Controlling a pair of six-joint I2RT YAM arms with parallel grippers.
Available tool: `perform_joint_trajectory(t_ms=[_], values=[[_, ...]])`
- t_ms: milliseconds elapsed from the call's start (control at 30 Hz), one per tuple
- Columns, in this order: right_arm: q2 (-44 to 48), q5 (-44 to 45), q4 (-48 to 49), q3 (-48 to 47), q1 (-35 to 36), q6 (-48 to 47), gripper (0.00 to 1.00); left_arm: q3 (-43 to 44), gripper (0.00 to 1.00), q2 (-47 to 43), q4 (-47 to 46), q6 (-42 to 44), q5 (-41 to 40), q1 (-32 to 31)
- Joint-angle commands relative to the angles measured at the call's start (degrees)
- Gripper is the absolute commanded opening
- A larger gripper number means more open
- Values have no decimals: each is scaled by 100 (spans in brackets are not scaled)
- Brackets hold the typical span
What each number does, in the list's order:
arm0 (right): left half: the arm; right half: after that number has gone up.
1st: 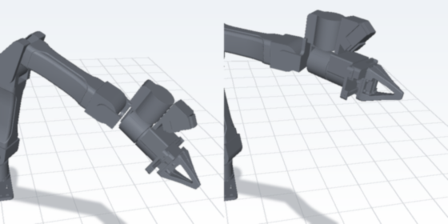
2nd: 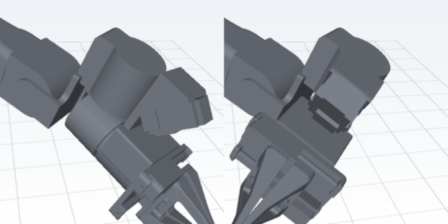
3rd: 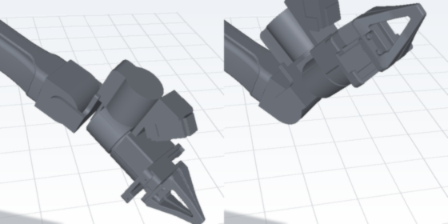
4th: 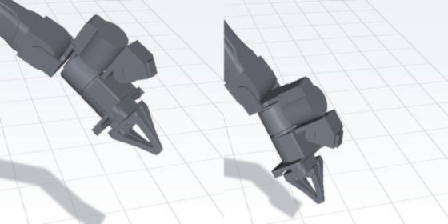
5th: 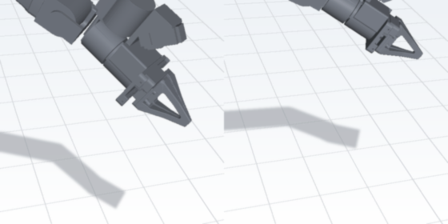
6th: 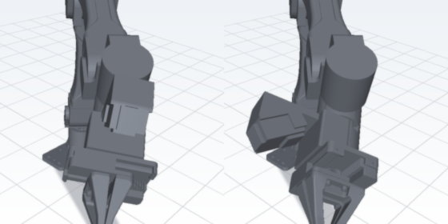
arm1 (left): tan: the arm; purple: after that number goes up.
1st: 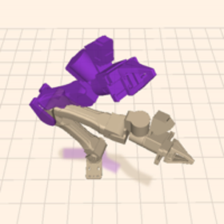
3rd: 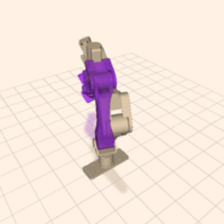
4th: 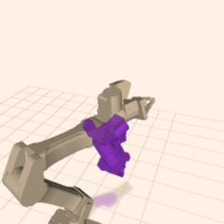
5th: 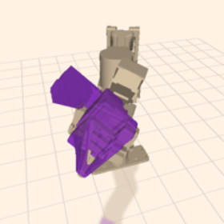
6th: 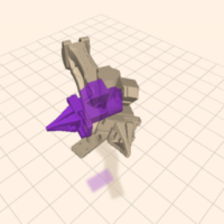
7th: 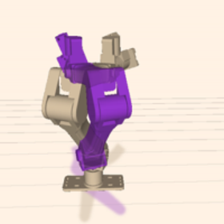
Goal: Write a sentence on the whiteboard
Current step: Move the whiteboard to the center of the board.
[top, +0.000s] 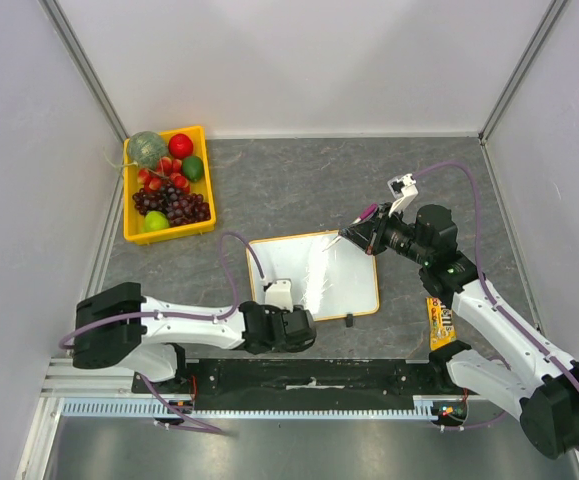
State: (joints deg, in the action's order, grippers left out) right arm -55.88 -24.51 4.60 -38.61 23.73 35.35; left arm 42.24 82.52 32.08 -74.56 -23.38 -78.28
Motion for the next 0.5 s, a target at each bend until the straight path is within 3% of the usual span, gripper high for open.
perform_joint_trajectory(t_ms=[0, 467], values=[[59, -36, 58, -50, -17, 7, 0, -163, 70, -131, 202, -260, 53, -117], [138, -45, -12, -147, -8, -2, 0, 417, 81, -771, 774, 671, -782, -557]])
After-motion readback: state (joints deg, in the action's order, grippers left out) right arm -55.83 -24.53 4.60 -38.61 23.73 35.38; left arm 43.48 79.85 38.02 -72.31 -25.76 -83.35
